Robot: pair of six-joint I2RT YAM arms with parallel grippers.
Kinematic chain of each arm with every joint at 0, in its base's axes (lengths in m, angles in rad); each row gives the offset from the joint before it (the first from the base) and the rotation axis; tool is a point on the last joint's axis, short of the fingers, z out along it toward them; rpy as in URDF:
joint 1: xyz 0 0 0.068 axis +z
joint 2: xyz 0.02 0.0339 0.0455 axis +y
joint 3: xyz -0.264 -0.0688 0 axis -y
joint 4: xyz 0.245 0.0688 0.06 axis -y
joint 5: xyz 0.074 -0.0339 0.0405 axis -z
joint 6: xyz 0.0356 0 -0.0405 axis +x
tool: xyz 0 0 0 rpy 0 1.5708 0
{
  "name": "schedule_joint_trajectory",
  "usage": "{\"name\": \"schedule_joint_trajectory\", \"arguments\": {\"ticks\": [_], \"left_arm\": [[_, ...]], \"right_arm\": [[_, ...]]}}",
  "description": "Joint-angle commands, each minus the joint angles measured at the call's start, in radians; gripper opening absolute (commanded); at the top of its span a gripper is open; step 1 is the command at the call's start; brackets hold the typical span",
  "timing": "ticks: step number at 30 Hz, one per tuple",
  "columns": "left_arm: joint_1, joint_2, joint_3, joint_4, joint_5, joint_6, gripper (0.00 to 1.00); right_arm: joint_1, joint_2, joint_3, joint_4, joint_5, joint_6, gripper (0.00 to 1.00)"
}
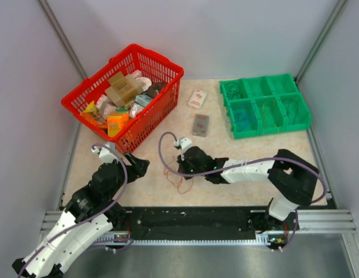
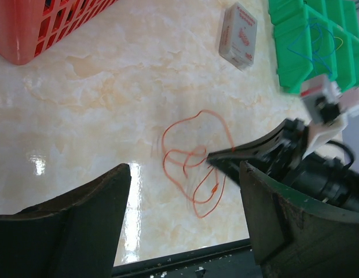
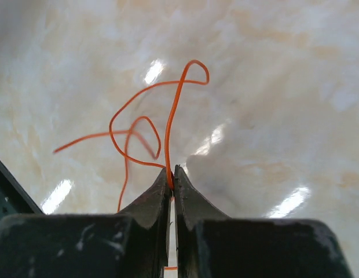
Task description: Untangle the cables
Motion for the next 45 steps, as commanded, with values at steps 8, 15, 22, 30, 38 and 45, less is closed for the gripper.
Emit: {"name": "schedule_joint_trajectory", "arguments": {"ticks": [8, 15, 22, 30, 38, 45], "left_arm": [[-0.001, 0.006, -0.02, 0.043, 0.013, 0.026, 0.8], [-0.001, 0.006, -0.029, 0.051, 0.034, 0.035, 0.8], [-0.001, 0.029, -0.039, 0.088, 0.066, 0.052, 0.8], [-0.001, 0.035, -0.043, 0.088, 0.074, 0.065, 0.8], [-0.001, 0.086, -0.047, 0.145, 0.099, 0.066, 0.8], [-0.001, 0.138, -0.046, 0.186, 0.14, 0.054, 0.79]], "right_arm": [[-0.254, -0.277, -0.028, 0.048, -0.1, 0.06, 0.0], [-0.424, -0.421, 0.065, -0.091, -0.04, 0.008, 0.0], [-0.53, -0.392, 0.225, -0.202, -0.101, -0.063, 0.0], [-0.529, -0.459, 0.211, -0.245, -0.299, -0.106, 0.0], [-0.529, -0.573, 0.101, -0.369, -0.273, -0.073, 0.0], [-0.529, -0.376, 0.102, -0.349, -0.25, -0.014, 0.0]]}}
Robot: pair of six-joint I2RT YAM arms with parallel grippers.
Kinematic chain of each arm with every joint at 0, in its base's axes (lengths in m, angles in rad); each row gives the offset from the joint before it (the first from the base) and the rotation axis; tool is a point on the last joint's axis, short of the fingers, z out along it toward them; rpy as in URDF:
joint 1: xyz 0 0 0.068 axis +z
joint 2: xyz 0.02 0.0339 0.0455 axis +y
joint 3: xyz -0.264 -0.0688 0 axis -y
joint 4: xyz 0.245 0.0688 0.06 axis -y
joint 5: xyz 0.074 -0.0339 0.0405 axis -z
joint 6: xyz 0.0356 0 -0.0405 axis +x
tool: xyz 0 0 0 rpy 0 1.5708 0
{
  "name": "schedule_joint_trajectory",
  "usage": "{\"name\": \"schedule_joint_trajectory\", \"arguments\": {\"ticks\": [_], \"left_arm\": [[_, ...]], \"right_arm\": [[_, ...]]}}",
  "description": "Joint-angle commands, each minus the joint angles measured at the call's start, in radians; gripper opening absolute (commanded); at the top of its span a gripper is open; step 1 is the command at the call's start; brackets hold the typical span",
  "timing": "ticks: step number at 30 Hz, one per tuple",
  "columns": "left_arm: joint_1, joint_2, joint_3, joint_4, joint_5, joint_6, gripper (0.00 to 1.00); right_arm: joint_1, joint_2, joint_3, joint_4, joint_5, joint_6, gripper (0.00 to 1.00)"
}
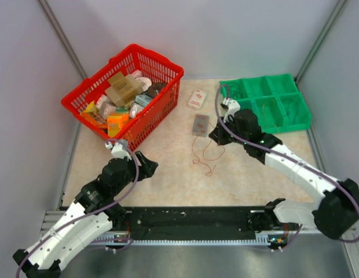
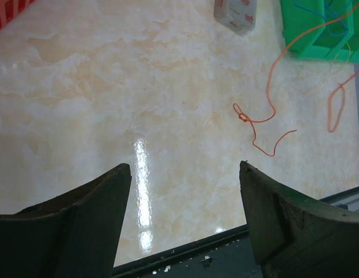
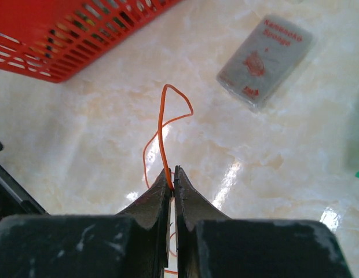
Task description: Untangle the cables
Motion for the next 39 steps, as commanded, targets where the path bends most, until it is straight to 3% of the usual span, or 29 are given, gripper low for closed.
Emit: {"name": "schedule_joint_trajectory", "arguments": {"ticks": [1, 9, 14, 29, 35, 39], "left_arm": [[-0.001, 0.02, 0.004, 0.074, 0.033, -0.001, 0.79], [-0.001, -0.041, -0.005, 0.013, 0.005, -0.024, 0.79], [-0.001, -0.036, -0.006, 0.025, 0.014, -0.031, 0.79], [-0.001, -0.001, 0.006, 0.042, 0.027, -0.011, 0.79], [-0.001, 0.01, 0.003, 0.048, 0.036, -0.011, 0.79], [-0.001, 0.007, 0.004, 0.041, 0.031, -0.008, 0.79]], "right_arm": [[0.006, 0.197, 0.044, -0.004, -0.023, 0.04, 0.0], [0.099, 0.389, -0.002, 0.11, -0.079, 0.08, 0.0], [0.111, 0.461, -0.004, 0.159, -0.08, 0.066, 0.08], [0.144, 0.429, -0.033, 0.113, -0.116, -0.029, 0.65], [0.18, 0.42, -0.089, 0.18, -0.104, -0.145, 0.74], [0.183, 0.45, -0.074, 0.187, 0.064, -0.164, 0.74]]}}
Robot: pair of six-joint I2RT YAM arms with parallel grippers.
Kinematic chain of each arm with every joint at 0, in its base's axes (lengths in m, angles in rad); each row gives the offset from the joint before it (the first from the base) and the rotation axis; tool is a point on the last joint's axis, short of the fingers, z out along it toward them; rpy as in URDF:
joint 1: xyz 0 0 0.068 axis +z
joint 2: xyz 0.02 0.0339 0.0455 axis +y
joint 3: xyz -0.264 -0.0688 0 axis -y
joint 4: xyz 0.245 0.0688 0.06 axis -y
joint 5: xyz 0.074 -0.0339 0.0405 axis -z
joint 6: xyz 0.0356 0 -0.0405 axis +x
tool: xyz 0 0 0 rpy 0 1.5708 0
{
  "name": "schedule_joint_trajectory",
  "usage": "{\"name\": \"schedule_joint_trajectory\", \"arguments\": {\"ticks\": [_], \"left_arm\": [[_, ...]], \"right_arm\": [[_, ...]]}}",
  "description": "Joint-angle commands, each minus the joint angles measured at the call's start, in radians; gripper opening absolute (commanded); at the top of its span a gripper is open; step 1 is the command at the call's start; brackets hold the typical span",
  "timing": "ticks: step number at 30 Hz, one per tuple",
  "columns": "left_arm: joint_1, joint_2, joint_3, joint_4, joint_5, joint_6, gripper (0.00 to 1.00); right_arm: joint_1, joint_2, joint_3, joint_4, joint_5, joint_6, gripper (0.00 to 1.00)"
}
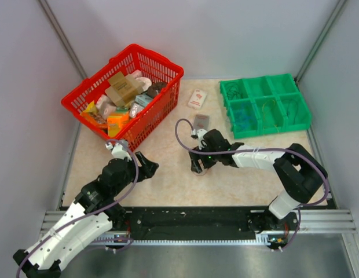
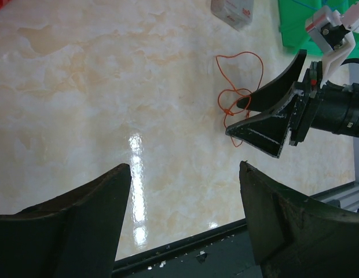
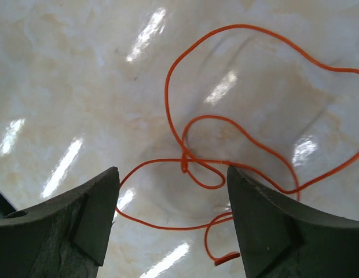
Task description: Untangle the cables
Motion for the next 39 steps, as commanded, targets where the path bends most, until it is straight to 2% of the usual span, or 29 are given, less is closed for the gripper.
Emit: {"name": "schedule_joint_trajectory", "arguments": {"ticks": [1, 9, 13, 19, 24, 26, 27, 29, 30, 32, 33, 35, 39], "left_arm": [[-0.001, 0.002, 0.011, 0.039, 0.002, 0.016, 0.79], [-0.001, -0.004, 0.009, 0.03, -0.007, 0.014, 0.79], [-0.003, 0.003, 0.002, 0.047, -0.001, 0.013, 0.79], [-0.001, 0.019, 0.009, 0.048, 0.008, 0.014, 0.79], [-0.001, -0.004, 0.019, 0.018, -0.006, 0.016, 0.79], [-0.003, -0.017, 0.016, 0.007, -0.012, 0.016, 0.79], [-0.001, -0.023, 0.014, 0.004, -0.013, 0.014, 0.79], [-0.001, -0.027, 0.011, 0.004, -0.013, 0.013, 0.79], [-0.001, -0.026, 0.009, 0.005, -0.013, 0.013, 0.79], [-0.001, -0.015, 0.009, 0.017, -0.007, 0.013, 0.79], [-0.001, -0.009, 0.008, 0.024, -0.003, 0.013, 0.79], [-0.001, 0.008, 0.006, 0.039, 0.006, 0.017, 0.79], [-0.001, 0.045, 0.012, 0.062, 0.023, 0.031, 0.79]], "right_arm": [[0.007, -0.006, 0.022, 0.053, 0.204, -0.047, 0.74], [0.011, -0.041, 0.039, -0.002, 0.311, 0.042, 0.68], [0.011, -0.067, 0.027, -0.002, 0.354, 0.082, 0.68], [0.01, 0.009, 0.076, -0.019, 0.424, 0.148, 0.73], [0.008, 0.057, 0.102, 0.007, 0.462, 0.157, 0.71], [0.007, 0.068, 0.093, 0.039, 0.453, 0.133, 0.65], [0.01, 0.074, 0.094, 0.051, 0.446, 0.125, 0.56], [0.01, 0.077, 0.088, 0.071, 0.435, 0.108, 0.32], [0.014, 0.075, 0.085, 0.075, 0.435, 0.102, 0.24], [0.019, 0.063, 0.073, 0.099, 0.453, 0.097, 0.2], [0.017, 0.049, 0.068, 0.11, 0.466, 0.099, 0.11], [0.017, 0.011, 0.056, 0.119, 0.492, 0.097, 0.0], [-0.006, -0.108, 0.045, 0.134, 0.519, 0.093, 0.0]]}}
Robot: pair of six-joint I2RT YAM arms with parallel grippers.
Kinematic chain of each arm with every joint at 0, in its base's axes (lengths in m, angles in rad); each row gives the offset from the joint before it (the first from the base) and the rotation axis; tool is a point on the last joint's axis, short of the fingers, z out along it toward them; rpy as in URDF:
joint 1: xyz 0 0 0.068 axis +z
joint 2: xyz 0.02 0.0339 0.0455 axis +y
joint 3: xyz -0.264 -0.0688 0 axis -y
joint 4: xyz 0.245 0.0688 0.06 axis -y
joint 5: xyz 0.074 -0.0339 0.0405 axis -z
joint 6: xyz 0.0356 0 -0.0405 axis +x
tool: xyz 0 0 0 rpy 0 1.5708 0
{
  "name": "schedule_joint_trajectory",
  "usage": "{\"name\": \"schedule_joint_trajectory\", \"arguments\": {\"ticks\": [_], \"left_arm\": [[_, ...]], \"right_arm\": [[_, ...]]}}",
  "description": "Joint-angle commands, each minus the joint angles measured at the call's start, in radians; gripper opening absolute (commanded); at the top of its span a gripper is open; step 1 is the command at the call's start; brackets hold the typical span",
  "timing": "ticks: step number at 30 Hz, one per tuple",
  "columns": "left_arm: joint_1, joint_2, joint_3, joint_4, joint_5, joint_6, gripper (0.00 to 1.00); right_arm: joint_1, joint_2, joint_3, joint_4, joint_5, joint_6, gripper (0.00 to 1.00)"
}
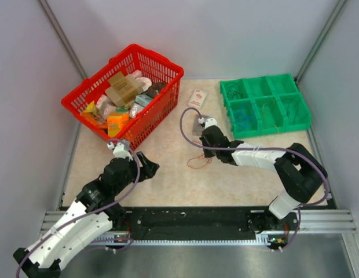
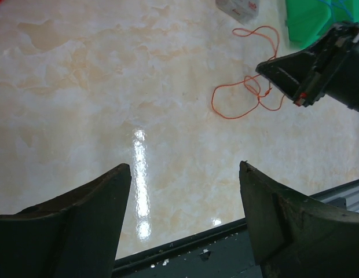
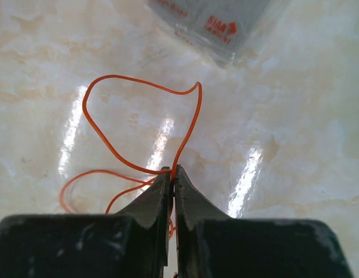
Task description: Untangle the cables
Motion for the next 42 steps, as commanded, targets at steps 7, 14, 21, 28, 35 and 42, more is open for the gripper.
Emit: {"name": "schedule_joint_trajectory", "arguments": {"ticks": [7, 14, 21, 28, 35, 42], "left_arm": [[-0.001, 0.086, 0.026, 0.096, 0.021, 0.07, 0.8], [-0.001, 0.132, 0.038, 0.116, 0.033, 0.113, 0.8], [-0.001, 0.154, 0.032, 0.134, 0.058, 0.128, 0.8], [0.0, 0.204, 0.034, 0.174, 0.082, 0.158, 0.8], [0.002, 0.282, 0.077, 0.177, 0.071, 0.165, 0.8], [0.003, 0.282, 0.08, 0.176, 0.078, 0.145, 0.8]], "right_arm": [[-0.219, -0.289, 0.118, 0.066, -0.024, 0.01, 0.0], [-0.463, -0.184, 0.404, 0.044, 0.024, -0.033, 0.0], [-0.607, 0.153, 0.838, -0.109, 0.163, -0.138, 0.0], [-0.634, 0.46, 1.173, -0.232, 0.338, -0.371, 0.0], [-0.637, 0.69, 1.365, -0.24, 0.416, -0.578, 0.0], [-0.637, 0.816, 1.419, -0.26, 0.373, -0.59, 0.0]]}}
